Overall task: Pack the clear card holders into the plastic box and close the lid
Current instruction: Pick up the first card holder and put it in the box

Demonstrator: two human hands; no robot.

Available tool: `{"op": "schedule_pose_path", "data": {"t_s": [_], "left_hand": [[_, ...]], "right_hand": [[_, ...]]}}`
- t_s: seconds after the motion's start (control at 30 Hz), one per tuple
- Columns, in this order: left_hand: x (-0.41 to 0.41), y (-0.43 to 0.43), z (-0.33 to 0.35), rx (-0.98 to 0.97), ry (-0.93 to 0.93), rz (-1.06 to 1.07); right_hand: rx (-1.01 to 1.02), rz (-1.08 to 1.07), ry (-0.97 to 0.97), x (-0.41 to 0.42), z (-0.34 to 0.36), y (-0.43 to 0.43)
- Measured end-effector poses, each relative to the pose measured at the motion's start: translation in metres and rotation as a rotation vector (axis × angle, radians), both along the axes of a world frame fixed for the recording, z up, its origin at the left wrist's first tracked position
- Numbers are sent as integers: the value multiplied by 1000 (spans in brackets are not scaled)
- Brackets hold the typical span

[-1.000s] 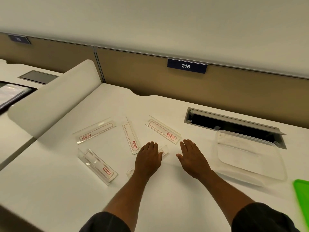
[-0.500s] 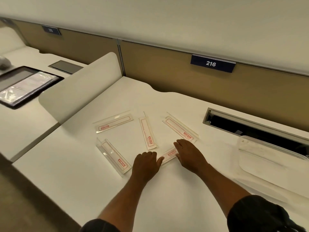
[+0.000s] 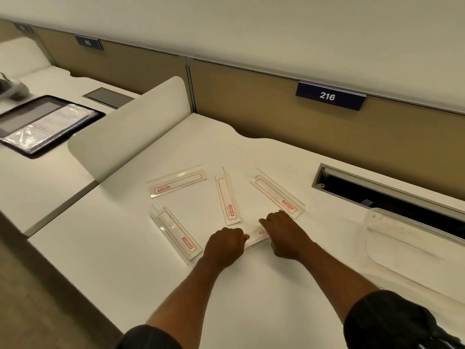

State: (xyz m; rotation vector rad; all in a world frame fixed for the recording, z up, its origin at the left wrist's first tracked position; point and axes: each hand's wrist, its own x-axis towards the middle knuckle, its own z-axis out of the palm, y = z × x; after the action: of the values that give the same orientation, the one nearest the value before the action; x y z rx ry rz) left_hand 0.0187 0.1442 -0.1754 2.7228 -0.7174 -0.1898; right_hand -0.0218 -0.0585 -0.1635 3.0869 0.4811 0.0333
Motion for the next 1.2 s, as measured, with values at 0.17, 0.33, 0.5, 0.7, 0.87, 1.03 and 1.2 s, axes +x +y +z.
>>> {"op": "schedule_pose_path", "data": {"t_s": [0.17, 0.33, 0.5, 0.7, 0.87, 1.03, 1.2], "left_hand": [[19, -1, 36, -415, 539, 93], [32, -4, 65, -507, 765, 73], [40, -21, 95, -387, 756, -52], [38, -58, 125, -2, 514, -282], [24, -100, 140, 136, 208, -358], [5, -146, 146, 48, 168, -393], [-15, -197, 152, 7, 96, -444]], "right_hand": [[2, 27, 4, -8, 17, -18], [87, -45, 63, -15, 44, -34], [177, -178, 147, -22, 74, -58], [247, -291, 165, -41, 116, -104], [263, -413, 183, -73, 133, -146], [318, -504, 162, -110, 143, -182], [306, -596, 110, -145, 151, -216]]}}
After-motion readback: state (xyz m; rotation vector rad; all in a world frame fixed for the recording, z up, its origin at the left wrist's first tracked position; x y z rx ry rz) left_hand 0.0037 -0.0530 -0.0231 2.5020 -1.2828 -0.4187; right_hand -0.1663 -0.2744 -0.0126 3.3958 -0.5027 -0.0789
